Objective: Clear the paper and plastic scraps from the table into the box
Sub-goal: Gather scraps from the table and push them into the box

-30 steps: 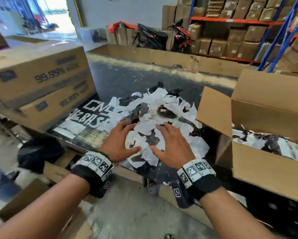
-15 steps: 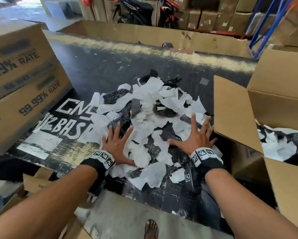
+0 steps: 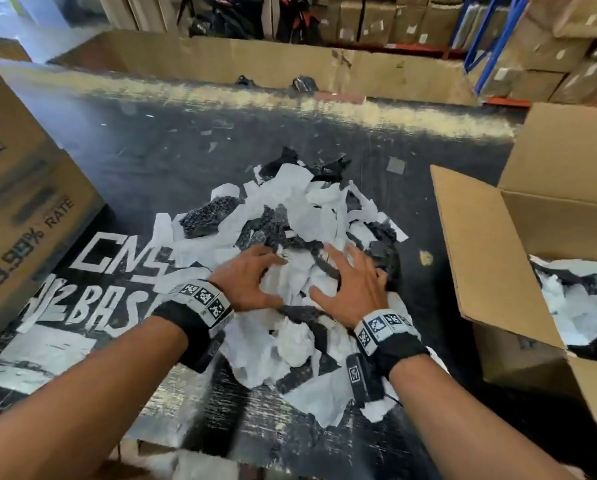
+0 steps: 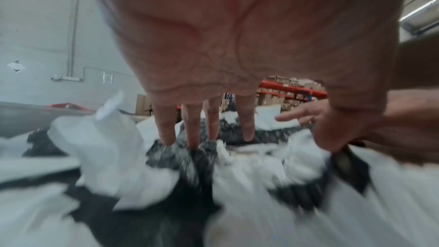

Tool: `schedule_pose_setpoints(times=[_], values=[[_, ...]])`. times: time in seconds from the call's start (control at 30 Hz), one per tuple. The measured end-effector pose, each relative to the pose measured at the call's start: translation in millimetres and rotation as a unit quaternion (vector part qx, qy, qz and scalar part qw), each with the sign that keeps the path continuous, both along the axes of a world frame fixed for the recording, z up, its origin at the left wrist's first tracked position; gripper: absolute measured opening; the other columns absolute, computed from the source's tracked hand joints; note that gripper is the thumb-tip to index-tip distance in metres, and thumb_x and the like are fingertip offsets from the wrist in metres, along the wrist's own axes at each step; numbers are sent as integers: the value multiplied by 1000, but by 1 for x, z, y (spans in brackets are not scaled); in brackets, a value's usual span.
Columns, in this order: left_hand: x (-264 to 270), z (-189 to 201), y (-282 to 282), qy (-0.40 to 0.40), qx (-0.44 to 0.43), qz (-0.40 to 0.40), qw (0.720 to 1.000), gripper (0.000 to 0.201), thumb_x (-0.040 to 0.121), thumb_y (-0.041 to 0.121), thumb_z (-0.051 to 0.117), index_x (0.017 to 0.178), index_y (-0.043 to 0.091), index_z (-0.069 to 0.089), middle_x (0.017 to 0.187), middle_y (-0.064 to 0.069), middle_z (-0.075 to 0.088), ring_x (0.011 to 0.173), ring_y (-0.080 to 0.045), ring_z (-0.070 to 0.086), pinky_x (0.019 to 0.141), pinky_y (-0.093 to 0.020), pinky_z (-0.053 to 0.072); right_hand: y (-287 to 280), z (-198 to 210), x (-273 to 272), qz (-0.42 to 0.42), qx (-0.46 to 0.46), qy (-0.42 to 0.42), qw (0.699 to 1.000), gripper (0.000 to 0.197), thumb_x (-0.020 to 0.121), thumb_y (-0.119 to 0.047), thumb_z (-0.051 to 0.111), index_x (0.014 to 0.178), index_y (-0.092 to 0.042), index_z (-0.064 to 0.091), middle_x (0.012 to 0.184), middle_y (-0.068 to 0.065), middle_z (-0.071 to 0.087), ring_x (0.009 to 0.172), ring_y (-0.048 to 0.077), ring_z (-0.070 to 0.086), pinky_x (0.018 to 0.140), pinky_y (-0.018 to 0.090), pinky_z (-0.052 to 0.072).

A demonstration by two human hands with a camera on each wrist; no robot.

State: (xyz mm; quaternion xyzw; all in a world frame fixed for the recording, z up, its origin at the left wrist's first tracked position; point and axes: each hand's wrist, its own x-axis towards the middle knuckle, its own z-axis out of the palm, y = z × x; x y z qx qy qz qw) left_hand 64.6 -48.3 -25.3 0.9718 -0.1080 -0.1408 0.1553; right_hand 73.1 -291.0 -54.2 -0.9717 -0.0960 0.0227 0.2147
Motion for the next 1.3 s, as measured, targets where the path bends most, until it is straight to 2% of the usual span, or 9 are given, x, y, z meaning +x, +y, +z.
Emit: schedule_pose_setpoints(times=[0.17, 0.33, 0.5, 0.67, 0.77, 0.87, 1.0, 1.2, 1.3], values=[[51, 24, 32, -116, -38, 54, 991, 82, 66, 73, 49, 137, 33, 50, 139, -5, 47, 128, -29, 47, 106, -48, 46, 5, 25, 26, -131, -31, -79, 988, 94, 66, -86, 50, 147, -41, 35, 156, 3, 28, 140, 28, 27, 109, 57, 24], [103, -8, 61, -1, 40, 163, 986, 106, 68, 88, 55, 156, 44, 18, 168, -8, 1, 153, -45, 1, 116, -70, 21, 11, 9, 46, -210, -12, 110, 972, 116, 62, -93, 49, 155, -44, 3, 167, 7, -1, 150, 38, 8, 117, 62, 14], [110, -34, 54, 85, 14, 83, 993, 129, 57, 102, 42, 160, 30, 14, 166, -15, 16, 149, -45, 22, 120, -58, 26, 35, -1, 44, -113, 4, 129, 985, 112, 63, -91, 47, 155, -44, 4, 164, 0, 19, 147, 29, 28, 116, 57, 25], [117, -17, 58, -44, -36, 91, 994, 123, 59, 96, 45, 152, 19, 25, 148, -15, 39, 133, -40, 45, 108, -53, 44, 40, 32, 51, -150, 0, 38, 988, 104, 62, -92, 51, 147, -35, 32, 151, -1, 34, 138, 25, 38, 110, 53, 37], [137, -4, 72, -70, -71, 73, 992, 128, 53, 93, 58, 156, 29, 15, 159, -14, 22, 147, -41, 26, 114, -59, 35, 35, 53, 73, -147, 9, 0, 989, 117, 52, -94, 58, 150, -40, 22, 157, 2, 23, 143, 30, 30, 109, 56, 38], [159, 6, 72, -30, -29, 3, 999, 143, 41, 94, 70, 153, 55, -9, 167, -2, -16, 154, -40, -10, 110, -79, 20, 35, 67, 105, -98, -17, 45, 994, 138, 43, -93, 67, 153, -51, -4, 166, -1, -12, 153, 34, 3, 114, 64, 26], [192, 17, 49, -24, 48, -81, 995, 155, 32, 95, 72, 148, 58, -23, 158, 5, -43, 149, -38, -30, 104, -85, 7, 47, 66, 160, -30, -73, 94, 992, 152, 30, -94, 70, 147, -57, -20, 158, -6, -38, 150, 38, -17, 111, 72, 11], [251, 13, 22, -9, 96, -95, 991, 166, 11, 101, 60, 142, 59, -32, 158, 1, -43, 147, -41, -33, 102, -86, 1, 64, 53, 228, 35, -136, 128, 982, 155, 28, -97, 66, 150, -52, -18, 163, -3, -28, 149, 39, -21, 114, 72, 0], [263, 1, 25, 72, 86, -116, 987, 164, 27, 88, 79, 151, 52, -22, 167, -3, -23, 154, -38, -14, 116, -72, 8, 65, 40, 240, 59, -130, 213, 967, 157, 27, -93, 72, 151, -52, -16, 168, 2, -7, 152, 39, -9, 119, 65, 6]])
